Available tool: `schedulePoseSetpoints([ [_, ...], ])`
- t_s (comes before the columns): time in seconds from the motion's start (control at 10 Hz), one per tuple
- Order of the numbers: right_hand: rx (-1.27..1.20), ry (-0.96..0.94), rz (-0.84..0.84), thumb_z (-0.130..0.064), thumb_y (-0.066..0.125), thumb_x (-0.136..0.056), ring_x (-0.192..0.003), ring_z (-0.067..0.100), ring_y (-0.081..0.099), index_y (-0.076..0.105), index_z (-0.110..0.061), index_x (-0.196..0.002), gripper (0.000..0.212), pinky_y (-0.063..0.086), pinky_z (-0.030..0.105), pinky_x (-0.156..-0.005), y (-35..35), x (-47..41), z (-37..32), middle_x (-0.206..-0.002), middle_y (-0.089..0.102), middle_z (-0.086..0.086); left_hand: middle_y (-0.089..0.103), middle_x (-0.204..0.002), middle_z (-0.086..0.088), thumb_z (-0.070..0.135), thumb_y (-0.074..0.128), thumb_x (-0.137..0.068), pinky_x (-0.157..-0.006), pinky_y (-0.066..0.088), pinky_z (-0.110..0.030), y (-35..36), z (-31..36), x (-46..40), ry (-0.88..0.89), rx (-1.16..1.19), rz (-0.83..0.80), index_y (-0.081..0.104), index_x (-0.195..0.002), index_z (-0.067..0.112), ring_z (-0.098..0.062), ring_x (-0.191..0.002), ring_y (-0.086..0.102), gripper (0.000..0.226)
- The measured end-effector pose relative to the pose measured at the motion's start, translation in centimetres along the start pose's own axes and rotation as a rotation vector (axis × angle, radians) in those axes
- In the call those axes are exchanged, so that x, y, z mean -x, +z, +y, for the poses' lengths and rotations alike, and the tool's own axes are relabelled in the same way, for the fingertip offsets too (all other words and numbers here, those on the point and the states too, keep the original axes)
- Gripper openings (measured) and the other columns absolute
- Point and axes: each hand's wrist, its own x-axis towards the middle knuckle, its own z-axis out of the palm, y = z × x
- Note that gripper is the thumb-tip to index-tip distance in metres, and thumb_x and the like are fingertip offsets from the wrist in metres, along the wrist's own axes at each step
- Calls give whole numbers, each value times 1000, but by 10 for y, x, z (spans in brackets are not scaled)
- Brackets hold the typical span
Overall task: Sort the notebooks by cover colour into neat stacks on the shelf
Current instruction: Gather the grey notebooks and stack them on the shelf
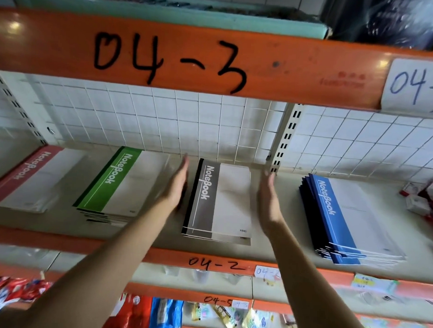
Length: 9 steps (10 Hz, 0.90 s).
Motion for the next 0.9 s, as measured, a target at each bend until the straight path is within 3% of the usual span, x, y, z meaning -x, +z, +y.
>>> schedulePoseSetpoints([
  [0.1, 92, 15, 34, -53, 25, -104, -130, -14, 35, 32, -28, -149, 52, 20, 9, -110, 9, 12, -6, -152, 38, -18, 48, -137, 5, 36, 26, -109, -96, 42, -14, 9, -11, -5, 238, -57, -32, 30, -152, 7, -20, -133, 46, 52],
  [0.2, 110, 62, 16, -50, 15, -105, -124, -14, 43, 36, -31, -143, 48, 25, 3, -97, 7, 12, -12, -143, 44, -26, 32, -157, -13, 49, 26, -106, -113, 35, -36, 0, -21, -12, 381, -150, -18, 22, -155, 8, -26, -140, 38, 64],
  [0.3, 214, 23, 101, -63, 20, -100, -148, 8, 20, 21, -26, -156, 67, 14, 18, -108, 7, 12, -11, -160, 23, -11, 26, -158, -21, 45, 25, -107, -119, 25, -40, -14, -21, -10, -42, 711, -25, 20, -154, 0, -24, -145, 28, 66],
  [0.4, 170, 86, -66, -76, 32, -90, -145, -1, 19, 24, -31, -155, 79, 9, 26, -119, 18, 19, -10, -158, 24, -20, 67, -120, -4, 49, 29, -104, -83, 54, -23, 3, -17, -10, 142, 125, 42, 44, -145, 6, -11, -102, 66, 61],
  [0.5, 39, 63, 79, -62, 26, -100, -140, -5, 21, 25, -29, -153, 63, 9, 27, -122, 9, 15, -13, -155, 26, -22, 37, -146, 8, 41, 22, -108, -91, 41, -7, 10, -4, -7, 76, 316, -13, 33, -149, 11, -7, -124, 47, 52],
  [0.6, 128, 82, 117, -64, 27, -99, -141, 5, 32, 33, -23, -153, 68, 23, 28, -116, 9, 18, -7, -149, 37, -16, 48, -146, 0, 47, 40, -102, -105, 39, -20, 17, -13, -9, 72, 291, -139, 39, -147, 12, -17, -131, 49, 57],
  [0.7, 214, 138, 79, -60, 32, -100, -141, 7, 33, 32, -31, -152, 60, 23, 32, -117, 14, 19, -2, -152, 36, -16, 28, -155, 6, 36, 52, -92, -113, 21, -20, 18, -13, -4, 83, 171, -170, 18, -156, 14, -4, -137, 32, 76],
  [0.8, 226, 97, 56, -48, 43, -101, -139, 7, 32, 25, -32, -155, 59, 22, 27, -113, 18, 22, -13, -152, 34, -16, 26, -157, 3, 22, 56, -98, -102, 28, -15, 16, -8, -4, 107, 99, -160, 13, -157, 14, -3, -128, 36, 73],
  [0.9, 325, 110, -9, -35, 51, -101, -135, 13, 38, 18, -24, -156, 65, 30, 24, -105, 23, 28, -27, -154, 35, -2, 41, -153, -3, 26, 62, -97, -93, 42, -22, 12, -4, 5, 52, -94, -96, 21, -155, 21, -12, -116, 53, 71],
])
